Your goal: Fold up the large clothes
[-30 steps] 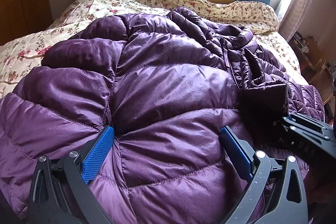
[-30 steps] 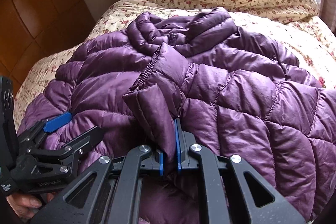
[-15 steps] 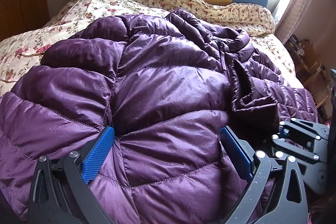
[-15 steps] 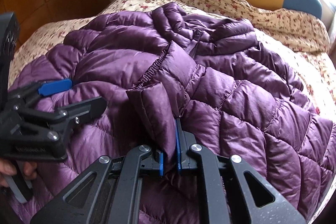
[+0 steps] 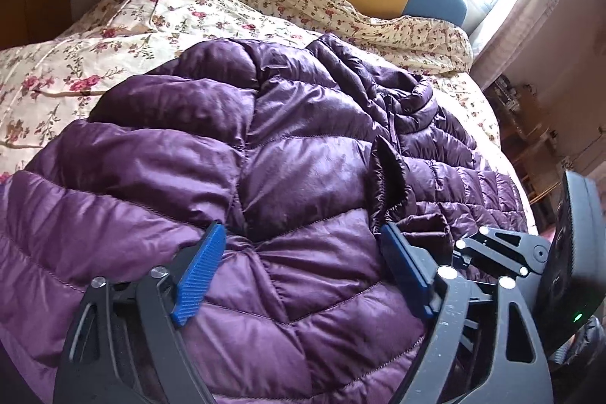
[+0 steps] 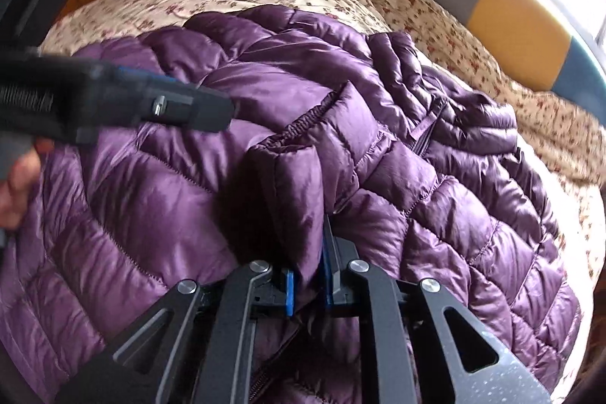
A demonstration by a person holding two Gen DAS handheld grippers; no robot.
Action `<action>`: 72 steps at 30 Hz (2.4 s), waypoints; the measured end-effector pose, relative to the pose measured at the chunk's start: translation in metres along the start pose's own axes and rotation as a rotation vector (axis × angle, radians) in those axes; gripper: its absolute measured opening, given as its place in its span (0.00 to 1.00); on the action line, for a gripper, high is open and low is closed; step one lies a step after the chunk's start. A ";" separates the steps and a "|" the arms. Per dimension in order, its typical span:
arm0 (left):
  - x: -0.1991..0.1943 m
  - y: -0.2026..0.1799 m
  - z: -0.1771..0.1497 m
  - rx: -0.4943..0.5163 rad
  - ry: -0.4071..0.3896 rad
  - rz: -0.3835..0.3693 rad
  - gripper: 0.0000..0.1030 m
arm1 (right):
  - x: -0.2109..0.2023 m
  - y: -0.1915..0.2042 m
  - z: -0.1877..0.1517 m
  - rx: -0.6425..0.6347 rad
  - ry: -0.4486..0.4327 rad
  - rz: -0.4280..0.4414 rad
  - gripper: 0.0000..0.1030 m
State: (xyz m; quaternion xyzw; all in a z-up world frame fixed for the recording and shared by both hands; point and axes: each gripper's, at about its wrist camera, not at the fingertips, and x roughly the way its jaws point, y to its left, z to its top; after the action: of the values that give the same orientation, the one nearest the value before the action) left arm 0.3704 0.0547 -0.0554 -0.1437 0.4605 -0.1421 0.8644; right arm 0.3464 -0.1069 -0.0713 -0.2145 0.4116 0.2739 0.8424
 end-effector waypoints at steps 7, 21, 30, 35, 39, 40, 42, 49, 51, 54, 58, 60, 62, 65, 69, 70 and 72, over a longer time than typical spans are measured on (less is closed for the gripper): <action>-0.006 -0.005 0.003 0.006 -0.005 0.027 0.76 | -0.004 0.008 -0.002 -0.018 -0.013 -0.046 0.25; 0.004 -0.053 0.001 0.131 0.001 0.144 0.70 | -0.032 -0.011 -0.025 0.051 -0.015 -0.072 0.72; 0.003 -0.048 -0.013 0.052 -0.051 0.269 0.70 | -0.052 -0.051 -0.051 0.438 0.029 -0.165 0.83; -0.003 -0.058 -0.014 0.060 -0.072 0.220 0.70 | -0.058 -0.052 -0.056 0.443 0.041 -0.233 0.83; -0.008 -0.068 -0.010 0.066 -0.079 0.175 0.70 | -0.063 -0.053 -0.058 0.417 0.034 -0.264 0.83; -0.006 -0.072 -0.009 0.070 -0.076 0.178 0.70 | -0.064 -0.054 -0.059 0.411 0.033 -0.267 0.83; -0.001 -0.078 -0.007 0.088 -0.061 0.165 0.70 | -0.064 -0.053 -0.060 0.408 0.034 -0.270 0.83; 0.022 -0.093 -0.009 0.125 0.001 0.141 0.49 | -0.071 -0.064 -0.069 0.430 0.032 -0.293 0.83; 0.026 -0.097 -0.010 0.137 0.007 0.139 0.45 | -0.074 -0.071 -0.073 0.451 0.029 -0.303 0.83; 0.031 -0.101 -0.014 0.152 0.008 0.142 0.42 | -0.080 -0.082 -0.081 0.496 0.022 -0.319 0.83; 0.035 -0.100 -0.017 0.160 0.018 0.157 0.17 | -0.081 -0.090 -0.087 0.519 0.039 -0.343 0.83; 0.033 -0.097 -0.018 0.160 0.004 0.165 0.07 | -0.081 -0.092 -0.089 0.527 0.042 -0.358 0.84; 0.031 -0.092 -0.018 0.142 0.000 0.161 0.07 | -0.080 -0.094 -0.091 0.537 0.046 -0.366 0.84; 0.024 -0.085 -0.018 0.125 -0.027 0.168 0.05 | -0.079 -0.096 -0.090 0.548 0.040 -0.360 0.86; 0.014 -0.078 -0.016 0.097 -0.059 0.176 0.05 | -0.078 -0.093 -0.085 0.545 0.020 -0.358 0.88; 0.011 -0.075 -0.015 0.091 -0.065 0.182 0.05 | -0.077 -0.093 -0.082 0.546 0.016 -0.356 0.88; 0.009 -0.070 -0.014 0.080 -0.071 0.191 0.05 | -0.075 -0.093 -0.079 0.544 0.011 -0.356 0.88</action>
State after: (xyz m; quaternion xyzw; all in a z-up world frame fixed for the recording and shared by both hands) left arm 0.3555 -0.0143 -0.0434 -0.0697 0.4351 -0.0721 0.8948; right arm 0.3218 -0.2457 -0.0425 -0.0516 0.4301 0.0009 0.9013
